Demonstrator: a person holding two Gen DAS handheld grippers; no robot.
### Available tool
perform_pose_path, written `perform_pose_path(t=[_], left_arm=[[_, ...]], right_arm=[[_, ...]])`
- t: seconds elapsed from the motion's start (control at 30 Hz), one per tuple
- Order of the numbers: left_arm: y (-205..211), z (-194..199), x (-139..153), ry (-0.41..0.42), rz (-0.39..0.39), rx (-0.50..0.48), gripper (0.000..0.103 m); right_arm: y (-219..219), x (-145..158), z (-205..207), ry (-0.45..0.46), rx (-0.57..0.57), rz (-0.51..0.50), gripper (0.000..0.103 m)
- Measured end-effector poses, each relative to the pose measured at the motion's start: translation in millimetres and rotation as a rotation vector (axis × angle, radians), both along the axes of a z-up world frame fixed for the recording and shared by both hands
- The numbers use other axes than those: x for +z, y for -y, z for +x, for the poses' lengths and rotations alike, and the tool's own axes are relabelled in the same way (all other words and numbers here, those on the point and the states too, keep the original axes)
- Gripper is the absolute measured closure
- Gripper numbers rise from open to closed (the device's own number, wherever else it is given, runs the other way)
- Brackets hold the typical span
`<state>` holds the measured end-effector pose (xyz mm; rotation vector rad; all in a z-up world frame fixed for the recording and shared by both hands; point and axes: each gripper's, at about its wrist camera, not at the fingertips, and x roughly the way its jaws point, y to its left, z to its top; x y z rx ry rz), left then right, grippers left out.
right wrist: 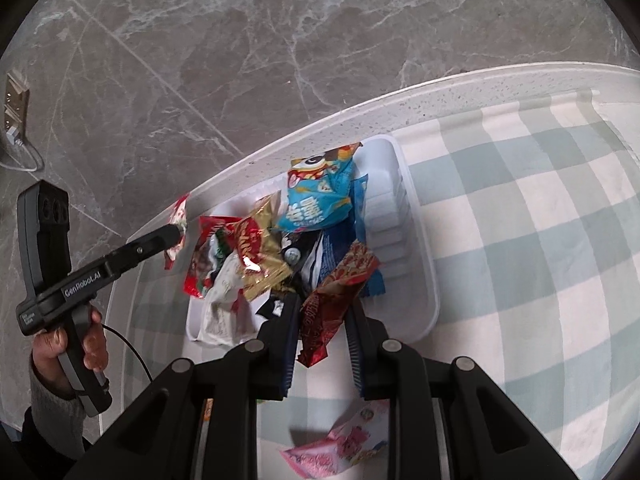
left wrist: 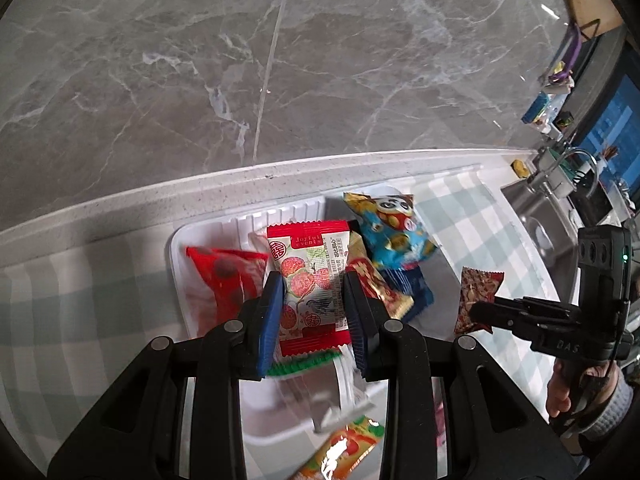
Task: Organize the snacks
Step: 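Carry both packets over the white tray and open both grippers to drop them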
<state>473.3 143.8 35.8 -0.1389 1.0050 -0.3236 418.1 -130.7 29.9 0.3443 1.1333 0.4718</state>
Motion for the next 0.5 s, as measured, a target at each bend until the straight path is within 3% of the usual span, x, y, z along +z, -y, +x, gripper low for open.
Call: perform_pose_path(t=[0.5], left_arm=[[25,57,-29,-0.03,0.104,-0.031,0.074]], right_arm=[[-3,-18,27,-0.009,0.019,-0.057,0.077]])
